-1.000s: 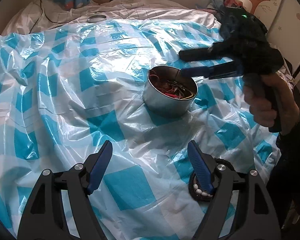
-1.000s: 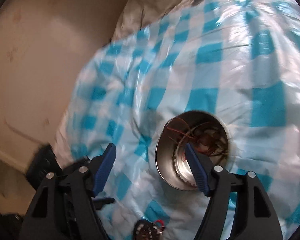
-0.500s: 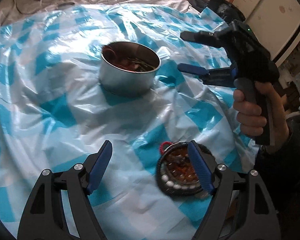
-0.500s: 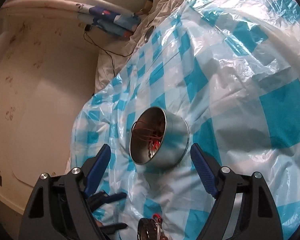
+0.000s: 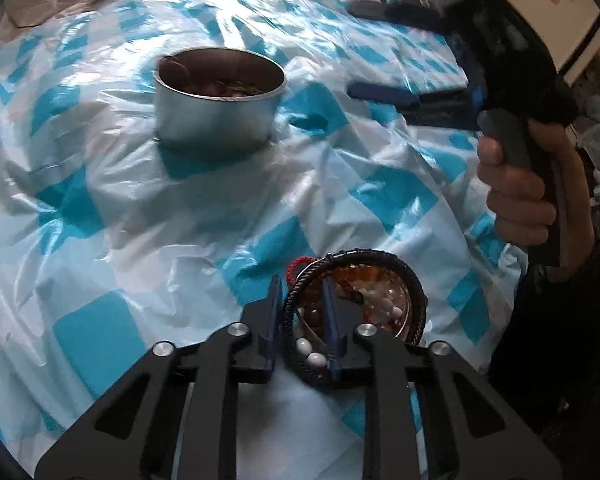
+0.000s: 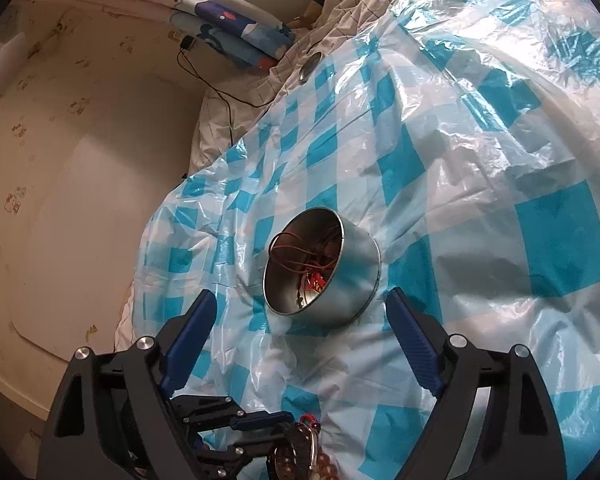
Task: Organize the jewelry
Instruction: 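Grasp the black braided bracelet with the left tool and lift it, then hold the black bracelet with the left tool while the right tool grasps a silver bangle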
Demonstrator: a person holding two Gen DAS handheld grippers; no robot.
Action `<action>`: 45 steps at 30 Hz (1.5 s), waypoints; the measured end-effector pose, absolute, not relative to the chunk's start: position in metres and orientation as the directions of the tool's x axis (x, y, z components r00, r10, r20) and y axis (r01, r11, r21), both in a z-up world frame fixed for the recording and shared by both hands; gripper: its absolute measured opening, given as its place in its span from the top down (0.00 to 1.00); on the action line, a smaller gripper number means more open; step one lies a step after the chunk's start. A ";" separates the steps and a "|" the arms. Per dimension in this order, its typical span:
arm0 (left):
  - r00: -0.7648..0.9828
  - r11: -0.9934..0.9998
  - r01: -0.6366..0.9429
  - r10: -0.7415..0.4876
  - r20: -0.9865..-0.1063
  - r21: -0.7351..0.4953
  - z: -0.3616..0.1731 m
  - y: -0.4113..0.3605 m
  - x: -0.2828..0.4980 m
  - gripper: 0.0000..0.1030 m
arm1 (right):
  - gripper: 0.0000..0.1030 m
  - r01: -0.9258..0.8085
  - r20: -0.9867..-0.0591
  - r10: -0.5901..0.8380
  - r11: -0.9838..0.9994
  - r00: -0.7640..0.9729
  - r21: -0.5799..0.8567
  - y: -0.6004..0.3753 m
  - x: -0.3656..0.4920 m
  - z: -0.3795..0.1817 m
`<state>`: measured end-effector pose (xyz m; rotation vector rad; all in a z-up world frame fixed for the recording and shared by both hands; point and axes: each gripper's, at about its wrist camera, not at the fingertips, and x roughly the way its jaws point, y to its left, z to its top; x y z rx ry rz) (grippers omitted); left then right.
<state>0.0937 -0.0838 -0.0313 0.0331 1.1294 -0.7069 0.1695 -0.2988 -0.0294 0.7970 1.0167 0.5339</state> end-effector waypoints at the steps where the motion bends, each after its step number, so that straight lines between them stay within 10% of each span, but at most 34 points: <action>1: 0.253 0.795 0.516 -0.498 -0.829 -0.320 -0.029 -0.079 0.094 0.89 | 0.19 -0.035 -0.535 0.722 0.609 0.439 0.792 -0.298 0.169 -0.029; 25: 0.417 0.903 0.251 -0.427 -0.803 -0.350 -0.019 -0.004 0.132 0.93 | 0.20 -0.323 -0.638 0.756 0.647 0.149 0.691 -0.226 0.147 -0.027; 29: 0.422 0.911 0.215 -0.411 -0.808 -0.351 -0.021 0.007 0.135 0.92 | 0.48 -0.325 -0.655 0.754 0.632 0.048 0.704 -0.209 0.138 -0.046; 38: 0.416 0.911 0.213 -0.411 -0.811 -0.353 -0.023 0.007 0.133 0.92 | 0.56 -0.276 -0.680 0.734 0.652 -0.007 0.706 -0.205 0.138 -0.067; 45: 0.418 0.911 0.213 -0.411 -0.810 -0.353 -0.023 0.008 0.133 0.92 | 0.92 -0.274 -0.657 0.754 0.637 0.026 0.720 -0.210 0.139 -0.067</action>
